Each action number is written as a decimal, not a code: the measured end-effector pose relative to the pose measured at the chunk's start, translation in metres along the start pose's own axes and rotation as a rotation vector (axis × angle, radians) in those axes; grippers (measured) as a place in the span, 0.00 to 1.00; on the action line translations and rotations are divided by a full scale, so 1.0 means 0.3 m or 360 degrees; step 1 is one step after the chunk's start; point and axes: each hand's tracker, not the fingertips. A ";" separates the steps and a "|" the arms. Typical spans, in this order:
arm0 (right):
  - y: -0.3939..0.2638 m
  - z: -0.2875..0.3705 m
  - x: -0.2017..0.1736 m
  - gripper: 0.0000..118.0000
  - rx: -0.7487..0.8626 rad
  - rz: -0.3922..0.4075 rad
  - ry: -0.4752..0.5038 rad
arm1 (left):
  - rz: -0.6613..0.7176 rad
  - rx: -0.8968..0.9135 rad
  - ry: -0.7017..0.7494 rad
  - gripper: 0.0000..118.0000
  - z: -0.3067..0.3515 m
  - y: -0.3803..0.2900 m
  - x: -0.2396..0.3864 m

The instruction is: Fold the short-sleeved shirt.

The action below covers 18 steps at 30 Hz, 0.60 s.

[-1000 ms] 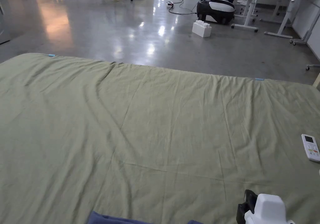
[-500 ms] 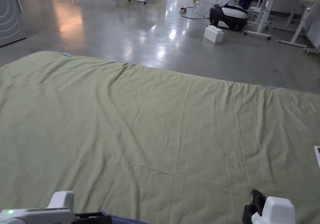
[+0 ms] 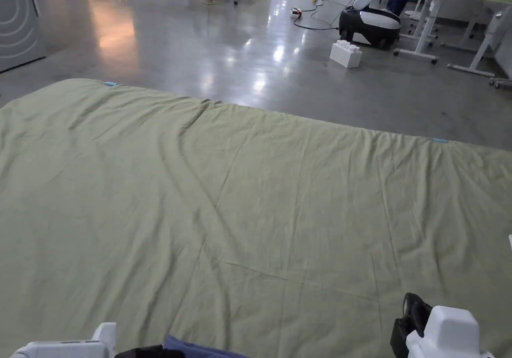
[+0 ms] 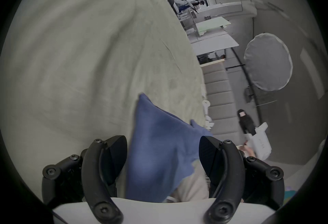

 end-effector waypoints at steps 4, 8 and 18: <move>-0.003 0.005 -0.001 0.01 -0.0010 0.0004 -0.0007 | -0.0071 -0.0059 0.0014 0.69 -0.050 -0.007 0.048; -0.003 0.006 0.005 0.01 -0.0024 -0.0002 -0.0013 | -0.0175 -0.0161 0.0218 0.21 -0.091 -0.026 0.055; -0.001 0.003 0.010 0.01 -0.0041 -0.0004 -0.0013 | -0.0135 0.0061 0.0224 0.14 0.059 0.059 0.136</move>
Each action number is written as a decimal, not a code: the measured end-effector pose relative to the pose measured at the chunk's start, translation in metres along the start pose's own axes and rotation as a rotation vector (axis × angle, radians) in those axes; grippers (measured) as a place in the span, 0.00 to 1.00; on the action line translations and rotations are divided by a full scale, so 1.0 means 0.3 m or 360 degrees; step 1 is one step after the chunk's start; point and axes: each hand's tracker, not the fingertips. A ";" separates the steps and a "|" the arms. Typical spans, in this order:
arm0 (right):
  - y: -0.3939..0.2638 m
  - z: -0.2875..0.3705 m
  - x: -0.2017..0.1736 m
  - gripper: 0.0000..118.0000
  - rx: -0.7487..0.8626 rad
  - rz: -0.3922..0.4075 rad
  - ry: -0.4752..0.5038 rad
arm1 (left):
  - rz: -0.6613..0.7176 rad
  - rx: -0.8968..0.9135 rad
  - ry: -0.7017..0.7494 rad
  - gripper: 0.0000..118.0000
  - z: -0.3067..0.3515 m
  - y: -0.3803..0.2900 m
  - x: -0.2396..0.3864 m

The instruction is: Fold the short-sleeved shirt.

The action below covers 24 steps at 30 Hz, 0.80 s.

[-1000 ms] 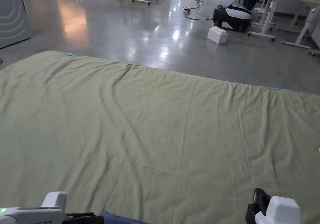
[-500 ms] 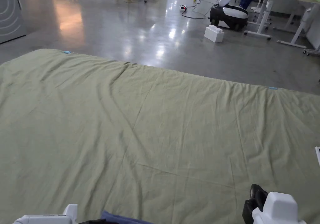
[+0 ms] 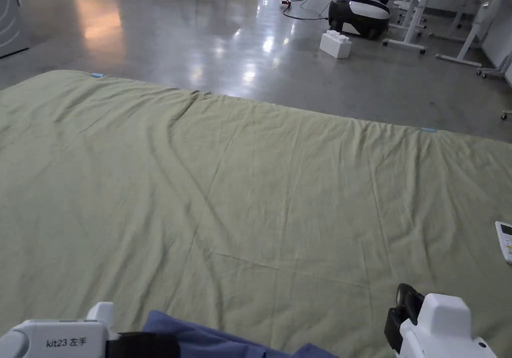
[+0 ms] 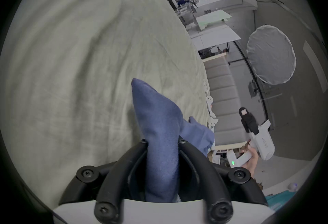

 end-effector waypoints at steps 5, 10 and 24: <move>-0.002 -0.006 -0.003 0.01 0.0002 -0.0006 0.0014 | -0.0124 0.0064 0.0249 0.14 0.129 0.071 0.063; -0.006 -0.012 -0.007 0.01 -0.0001 -0.0015 0.0028 | -0.0215 0.0138 0.0547 0.14 0.231 0.120 0.138; -0.032 -0.021 0.005 0.01 -0.0026 -0.0043 0.0045 | -0.0403 0.0047 0.0684 0.15 0.032 -0.056 0.601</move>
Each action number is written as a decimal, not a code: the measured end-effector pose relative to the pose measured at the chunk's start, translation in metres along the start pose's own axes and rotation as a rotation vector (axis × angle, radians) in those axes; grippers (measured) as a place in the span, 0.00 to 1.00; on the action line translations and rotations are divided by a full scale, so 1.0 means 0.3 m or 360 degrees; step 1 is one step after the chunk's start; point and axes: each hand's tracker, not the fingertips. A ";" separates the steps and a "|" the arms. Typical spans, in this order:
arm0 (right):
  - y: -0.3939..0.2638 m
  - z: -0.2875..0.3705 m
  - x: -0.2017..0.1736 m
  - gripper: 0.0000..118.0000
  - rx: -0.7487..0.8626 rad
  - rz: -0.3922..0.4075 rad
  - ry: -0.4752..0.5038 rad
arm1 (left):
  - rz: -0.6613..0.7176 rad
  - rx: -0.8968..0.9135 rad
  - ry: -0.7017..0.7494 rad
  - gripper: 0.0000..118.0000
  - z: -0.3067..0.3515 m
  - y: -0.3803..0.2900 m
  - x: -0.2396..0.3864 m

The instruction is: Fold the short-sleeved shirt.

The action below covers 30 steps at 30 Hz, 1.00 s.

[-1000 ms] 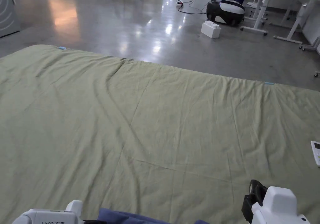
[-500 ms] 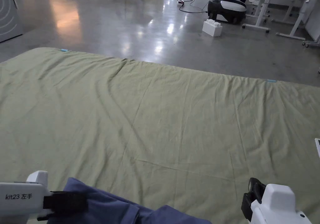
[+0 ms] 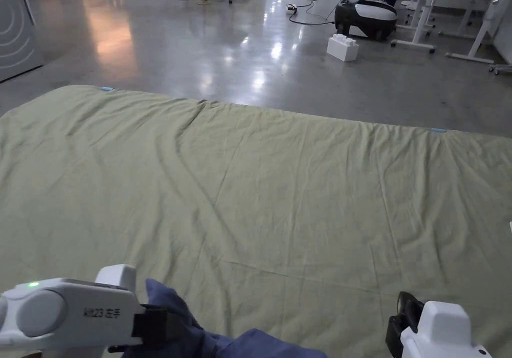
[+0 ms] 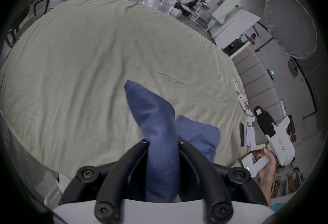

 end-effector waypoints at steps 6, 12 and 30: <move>-0.013 0.008 0.024 0.01 -0.0021 -0.0029 -0.0021 | -0.0053 -0.0091 -0.0141 0.15 -0.089 -0.030 0.165; -0.025 0.018 0.047 0.01 -0.0040 -0.0036 -0.0045 | -0.0027 -0.0141 -0.0219 0.15 -0.208 -0.051 0.274; -0.058 0.041 0.089 0.01 -0.0072 -0.0035 -0.0083 | 0.0002 -0.0192 -0.0242 0.54 -0.444 -0.120 0.360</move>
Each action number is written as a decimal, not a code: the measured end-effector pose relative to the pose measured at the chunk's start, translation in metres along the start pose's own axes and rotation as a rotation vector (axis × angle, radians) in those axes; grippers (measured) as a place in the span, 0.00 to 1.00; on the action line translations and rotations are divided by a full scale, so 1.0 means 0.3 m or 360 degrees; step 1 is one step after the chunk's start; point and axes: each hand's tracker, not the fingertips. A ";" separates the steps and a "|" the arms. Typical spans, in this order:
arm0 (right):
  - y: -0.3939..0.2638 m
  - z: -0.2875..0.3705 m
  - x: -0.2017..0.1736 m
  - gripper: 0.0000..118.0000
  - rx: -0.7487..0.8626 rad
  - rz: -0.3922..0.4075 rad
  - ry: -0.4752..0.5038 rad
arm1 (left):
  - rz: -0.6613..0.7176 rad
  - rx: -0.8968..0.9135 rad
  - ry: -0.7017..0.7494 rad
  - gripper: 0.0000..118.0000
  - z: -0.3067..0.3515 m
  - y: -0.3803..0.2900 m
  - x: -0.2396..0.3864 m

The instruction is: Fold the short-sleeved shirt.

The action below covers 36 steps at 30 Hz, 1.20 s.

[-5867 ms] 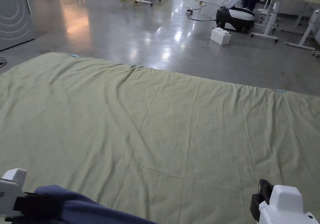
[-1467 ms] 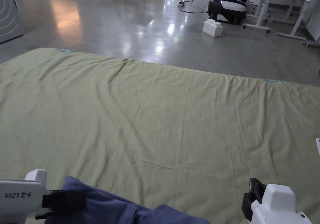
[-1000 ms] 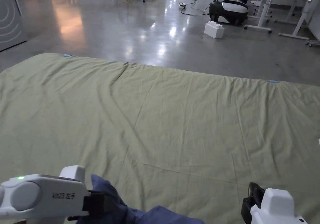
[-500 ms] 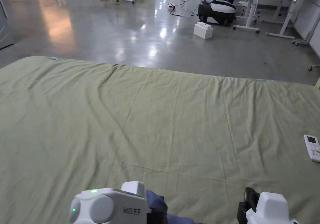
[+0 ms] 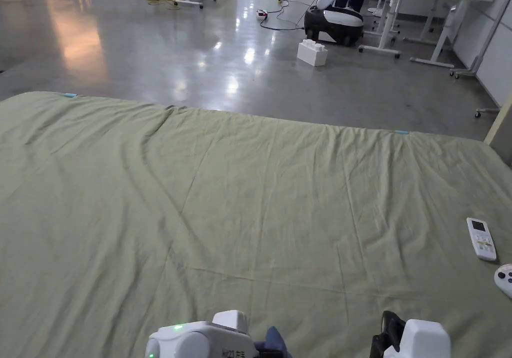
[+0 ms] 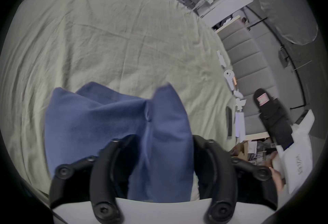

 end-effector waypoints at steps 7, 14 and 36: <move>-0.014 0.007 0.009 0.01 -0.0017 0.0009 0.0003 | -0.0063 0.0113 -0.0031 0.55 0.121 -0.019 -0.015; -0.026 0.011 0.012 0.01 -0.0030 -0.0005 0.0000 | -0.0100 -0.0115 -0.0072 0.13 -0.068 -0.082 0.021; 0.065 0.016 0.012 0.01 0.0134 -0.0025 -0.0002 | -0.0438 0.0375 -0.0148 0.06 0.136 -0.019 0.039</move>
